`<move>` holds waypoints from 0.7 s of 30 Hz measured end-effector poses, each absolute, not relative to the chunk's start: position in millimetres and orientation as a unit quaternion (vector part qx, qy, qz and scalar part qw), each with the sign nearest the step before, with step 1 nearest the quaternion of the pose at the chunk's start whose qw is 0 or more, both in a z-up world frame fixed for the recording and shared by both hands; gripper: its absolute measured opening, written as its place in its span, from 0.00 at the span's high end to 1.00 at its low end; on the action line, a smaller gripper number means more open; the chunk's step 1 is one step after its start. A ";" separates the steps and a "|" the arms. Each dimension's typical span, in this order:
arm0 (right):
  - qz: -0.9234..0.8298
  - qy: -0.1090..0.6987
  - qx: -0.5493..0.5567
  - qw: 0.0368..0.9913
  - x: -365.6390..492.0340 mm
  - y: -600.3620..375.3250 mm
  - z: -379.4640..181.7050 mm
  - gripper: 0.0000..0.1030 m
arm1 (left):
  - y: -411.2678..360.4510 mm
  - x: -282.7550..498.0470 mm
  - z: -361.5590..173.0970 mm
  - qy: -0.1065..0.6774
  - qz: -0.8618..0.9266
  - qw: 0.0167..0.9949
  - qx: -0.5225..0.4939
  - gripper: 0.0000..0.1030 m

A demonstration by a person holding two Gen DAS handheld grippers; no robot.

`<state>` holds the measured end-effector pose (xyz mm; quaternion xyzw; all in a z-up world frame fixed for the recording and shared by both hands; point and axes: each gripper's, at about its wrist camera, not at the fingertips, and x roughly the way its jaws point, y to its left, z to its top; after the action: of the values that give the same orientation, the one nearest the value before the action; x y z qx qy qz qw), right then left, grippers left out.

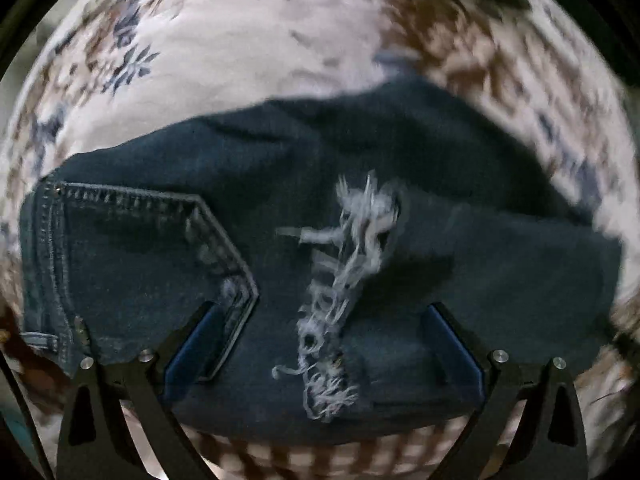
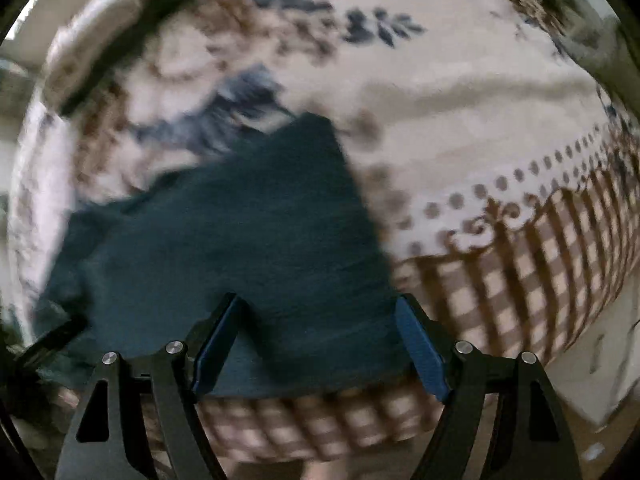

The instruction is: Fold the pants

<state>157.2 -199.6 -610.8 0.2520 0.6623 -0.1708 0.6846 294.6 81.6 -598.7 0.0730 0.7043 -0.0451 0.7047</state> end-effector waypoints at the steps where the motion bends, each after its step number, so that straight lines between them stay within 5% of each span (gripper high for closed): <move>1: -0.169 0.667 0.253 0.681 154.9 -204.4 -618.3 0.21 | 81.1 289.9 -600.0 0.701 -0.044 0.707 0.084 0.01; 10: -0.152 0.676 0.292 0.659 158.5 -218.2 -644.1 0.21 | 77.7 271.2 -596.5 0.689 -0.033 0.713 0.123 0.00; 21: -0.119 0.700 0.167 0.684 209.6 -137.8 -576.3 0.12 | 207.0 236.1 -505.2 0.613 0.052 0.777 -0.129 0.00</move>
<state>209.6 -137.8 -576.3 0.1668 0.6999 -0.1188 0.6843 236.1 207.0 -505.2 -0.1295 0.6134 0.0524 0.7773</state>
